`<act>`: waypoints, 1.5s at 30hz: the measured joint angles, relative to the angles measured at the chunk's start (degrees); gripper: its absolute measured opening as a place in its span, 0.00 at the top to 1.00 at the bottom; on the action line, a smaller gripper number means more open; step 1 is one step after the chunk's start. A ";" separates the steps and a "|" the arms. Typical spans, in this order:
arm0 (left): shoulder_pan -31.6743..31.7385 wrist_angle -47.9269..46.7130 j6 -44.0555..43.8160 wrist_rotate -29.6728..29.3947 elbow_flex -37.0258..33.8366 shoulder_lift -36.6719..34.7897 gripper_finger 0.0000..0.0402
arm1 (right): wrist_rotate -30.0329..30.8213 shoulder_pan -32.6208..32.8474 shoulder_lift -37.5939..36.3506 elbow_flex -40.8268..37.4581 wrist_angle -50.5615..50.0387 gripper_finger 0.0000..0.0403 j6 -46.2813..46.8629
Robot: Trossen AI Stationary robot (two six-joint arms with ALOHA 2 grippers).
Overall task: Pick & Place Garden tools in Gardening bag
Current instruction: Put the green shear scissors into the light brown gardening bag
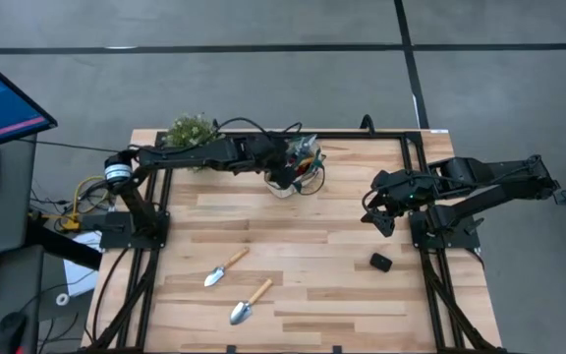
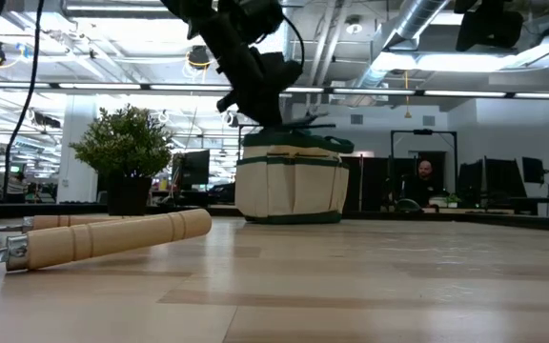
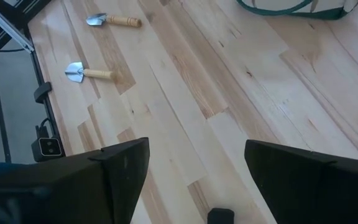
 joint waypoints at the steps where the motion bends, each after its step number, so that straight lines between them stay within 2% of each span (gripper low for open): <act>1: 0.11 -1.05 -0.15 0.20 -0.02 0.11 0.89 | 0.00 0.00 0.00 0.00 0.00 0.37 -0.02; 13: -0.03 -5.89 -1.27 1.74 -0.07 2.56 0.89 | 0.04 0.00 -0.02 -0.45 0.16 0.37 -0.26; 25: -0.06 -6.48 -1.29 1.83 -0.07 2.72 0.89 | 0.02 0.00 0.00 -1.49 0.65 0.37 -0.22; 34: 0.16 -6.91 -1.26 4.31 -0.09 4.47 0.88 | 0.00 0.00 0.00 -1.49 1.73 0.37 -0.23; 45: 0.16 -7.05 -1.27 4.36 -0.09 5.14 0.83 | -0.22 0.00 0.00 -1.49 1.75 0.37 -0.18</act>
